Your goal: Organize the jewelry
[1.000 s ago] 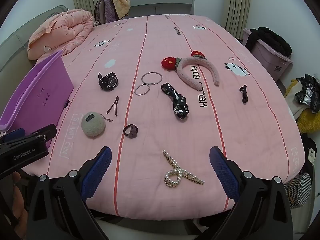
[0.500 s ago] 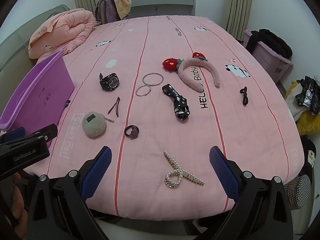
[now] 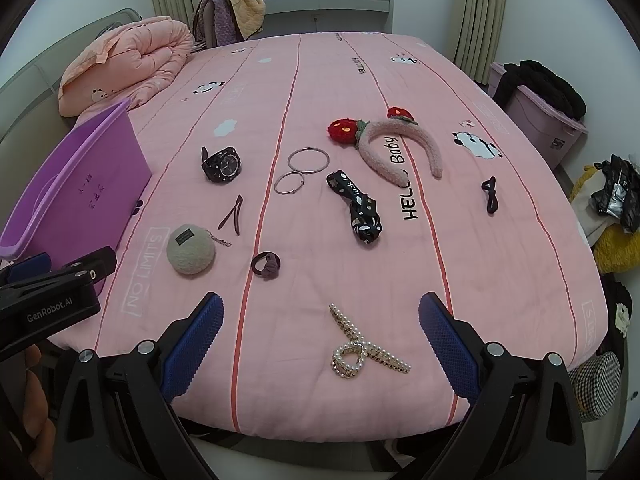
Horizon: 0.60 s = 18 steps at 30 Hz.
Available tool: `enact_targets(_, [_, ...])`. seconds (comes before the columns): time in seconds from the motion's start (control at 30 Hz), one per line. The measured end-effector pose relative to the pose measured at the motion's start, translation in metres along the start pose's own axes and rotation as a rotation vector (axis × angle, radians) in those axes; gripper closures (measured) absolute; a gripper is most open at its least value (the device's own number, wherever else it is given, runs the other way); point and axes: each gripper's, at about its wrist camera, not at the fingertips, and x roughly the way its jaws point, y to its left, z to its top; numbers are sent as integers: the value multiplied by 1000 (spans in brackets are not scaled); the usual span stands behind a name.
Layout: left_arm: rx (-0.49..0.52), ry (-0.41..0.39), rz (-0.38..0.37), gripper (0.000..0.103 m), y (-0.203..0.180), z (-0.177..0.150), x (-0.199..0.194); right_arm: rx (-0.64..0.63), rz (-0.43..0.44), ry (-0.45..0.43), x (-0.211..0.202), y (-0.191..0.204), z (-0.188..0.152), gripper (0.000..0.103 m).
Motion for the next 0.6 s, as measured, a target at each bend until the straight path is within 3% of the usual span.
enact_targets(0.6, [2, 0, 2, 6, 2, 0, 0, -1, 0, 0, 0, -1, -1, 9])
